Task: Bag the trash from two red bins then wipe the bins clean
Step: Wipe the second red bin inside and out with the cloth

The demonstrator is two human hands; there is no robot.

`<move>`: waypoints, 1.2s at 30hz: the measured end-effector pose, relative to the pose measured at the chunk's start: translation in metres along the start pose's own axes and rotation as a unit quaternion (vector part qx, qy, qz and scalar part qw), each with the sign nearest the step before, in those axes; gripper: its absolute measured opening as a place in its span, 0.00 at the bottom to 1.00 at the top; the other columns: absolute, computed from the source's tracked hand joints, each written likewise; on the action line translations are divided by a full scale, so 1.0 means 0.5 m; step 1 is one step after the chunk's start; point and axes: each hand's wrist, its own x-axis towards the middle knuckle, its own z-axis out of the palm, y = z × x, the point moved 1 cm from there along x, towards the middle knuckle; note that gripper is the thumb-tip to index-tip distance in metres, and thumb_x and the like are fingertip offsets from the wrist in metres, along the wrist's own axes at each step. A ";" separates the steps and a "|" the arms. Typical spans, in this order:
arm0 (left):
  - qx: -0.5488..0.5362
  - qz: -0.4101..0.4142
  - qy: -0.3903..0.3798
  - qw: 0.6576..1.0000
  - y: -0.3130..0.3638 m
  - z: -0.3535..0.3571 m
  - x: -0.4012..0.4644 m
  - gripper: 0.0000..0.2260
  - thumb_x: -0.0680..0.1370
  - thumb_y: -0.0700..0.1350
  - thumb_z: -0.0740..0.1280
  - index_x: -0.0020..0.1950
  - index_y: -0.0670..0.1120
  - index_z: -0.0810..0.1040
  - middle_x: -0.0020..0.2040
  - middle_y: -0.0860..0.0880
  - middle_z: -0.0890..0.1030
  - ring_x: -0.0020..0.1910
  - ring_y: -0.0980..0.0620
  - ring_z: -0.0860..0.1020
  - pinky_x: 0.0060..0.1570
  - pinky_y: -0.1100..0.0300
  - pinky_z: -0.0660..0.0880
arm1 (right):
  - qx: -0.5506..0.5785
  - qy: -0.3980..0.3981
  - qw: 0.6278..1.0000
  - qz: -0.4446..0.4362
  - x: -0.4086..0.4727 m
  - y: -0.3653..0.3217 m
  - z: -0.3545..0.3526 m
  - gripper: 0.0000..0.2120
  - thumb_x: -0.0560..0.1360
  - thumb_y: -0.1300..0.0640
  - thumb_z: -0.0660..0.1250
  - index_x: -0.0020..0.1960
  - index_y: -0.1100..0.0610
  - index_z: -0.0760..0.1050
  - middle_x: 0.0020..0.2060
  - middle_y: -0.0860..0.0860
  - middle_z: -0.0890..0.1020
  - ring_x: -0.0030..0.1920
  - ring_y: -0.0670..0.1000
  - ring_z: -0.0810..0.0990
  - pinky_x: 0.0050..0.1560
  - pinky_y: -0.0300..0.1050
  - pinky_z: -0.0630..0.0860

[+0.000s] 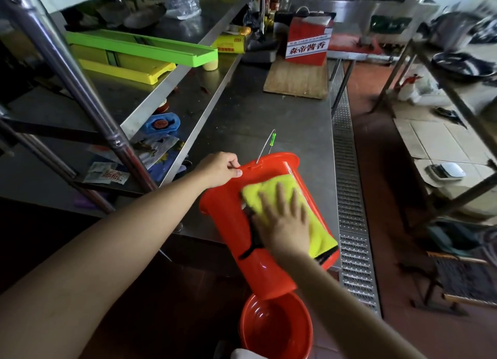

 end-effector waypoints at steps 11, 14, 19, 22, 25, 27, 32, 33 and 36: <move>-0.011 -0.013 -0.013 1.000 0.019 0.007 0.013 0.07 0.75 0.55 0.71 0.42 0.56 0.77 0.43 0.61 0.78 0.43 0.61 0.75 0.35 0.64 0.63 | 0.190 -0.062 0.971 0.129 0.023 0.158 -0.045 0.31 0.78 0.31 0.54 0.79 0.37 0.56 0.81 0.48 0.54 0.80 0.55 0.53 0.75 0.59 0.58; -0.024 -0.025 -0.017 0.999 0.022 0.003 0.022 0.07 0.74 0.55 0.72 0.42 0.55 0.78 0.45 0.59 0.81 0.45 0.57 0.78 0.40 0.60 0.71 | 0.153 -0.064 0.975 0.148 0.005 0.145 -0.043 0.31 0.79 0.32 0.54 0.80 0.38 0.54 0.81 0.49 0.54 0.80 0.56 0.53 0.75 0.60 0.59; -0.022 -0.024 -0.020 0.999 0.008 0.010 0.021 0.07 0.73 0.54 0.74 0.40 0.55 0.78 0.43 0.57 0.82 0.45 0.55 0.80 0.50 0.52 0.78 | -0.061 0.015 0.992 -0.114 -0.111 -0.002 0.025 0.35 0.78 0.39 0.64 0.80 0.40 0.53 0.82 0.54 0.48 0.79 0.67 0.44 0.75 0.69 0.53; -0.010 -0.015 -0.009 1.000 0.019 0.010 0.022 0.07 0.74 0.54 0.73 0.41 0.54 0.77 0.44 0.56 0.82 0.46 0.54 0.80 0.49 0.53 0.77 | -0.095 -0.009 0.974 -0.204 -0.125 -0.008 0.037 0.38 0.77 0.41 0.66 0.81 0.40 0.50 0.82 0.53 0.43 0.79 0.65 0.39 0.75 0.70 0.49; -0.022 -0.013 -0.024 0.999 0.030 0.008 0.024 0.07 0.74 0.52 0.73 0.41 0.53 0.78 0.43 0.55 0.81 0.45 0.53 0.80 0.43 0.57 0.74 | -0.037 0.000 0.991 -0.126 -0.103 0.058 0.002 0.31 0.79 0.34 0.57 0.79 0.37 0.54 0.82 0.47 0.48 0.81 0.60 0.46 0.76 0.63 0.55; -0.023 -0.014 -0.017 0.999 0.040 0.011 0.023 0.06 0.75 0.53 0.72 0.41 0.53 0.78 0.43 0.56 0.81 0.44 0.55 0.79 0.38 0.60 0.69 | 0.054 -0.029 0.998 0.023 -0.082 0.120 -0.029 0.30 0.79 0.33 0.56 0.79 0.36 0.54 0.81 0.46 0.50 0.81 0.58 0.49 0.77 0.59 0.56; -0.024 -0.018 -0.012 0.999 0.050 0.013 0.030 0.07 0.75 0.52 0.72 0.41 0.52 0.78 0.45 0.54 0.82 0.45 0.54 0.79 0.43 0.57 0.75 | 0.037 -0.009 0.997 0.068 -0.113 0.102 -0.018 0.31 0.79 0.32 0.51 0.80 0.36 0.50 0.82 0.49 0.49 0.81 0.60 0.46 0.76 0.59 0.53; -0.024 -0.019 -0.013 0.999 0.050 0.014 0.031 0.07 0.74 0.52 0.72 0.41 0.52 0.78 0.45 0.54 0.82 0.45 0.53 0.79 0.45 0.56 0.75 | -0.001 0.012 1.000 0.018 -0.138 0.070 0.000 0.30 0.80 0.32 0.53 0.80 0.36 0.51 0.82 0.49 0.49 0.81 0.62 0.44 0.76 0.62 0.51; -0.028 -0.019 -0.010 0.999 0.053 0.013 0.034 0.07 0.75 0.52 0.72 0.42 0.51 0.78 0.44 0.55 0.81 0.45 0.55 0.78 0.42 0.58 0.72 | -0.085 0.026 0.988 -0.128 -0.199 -0.005 0.058 0.32 0.79 0.38 0.61 0.80 0.41 0.57 0.82 0.52 0.48 0.80 0.64 0.44 0.74 0.70 0.55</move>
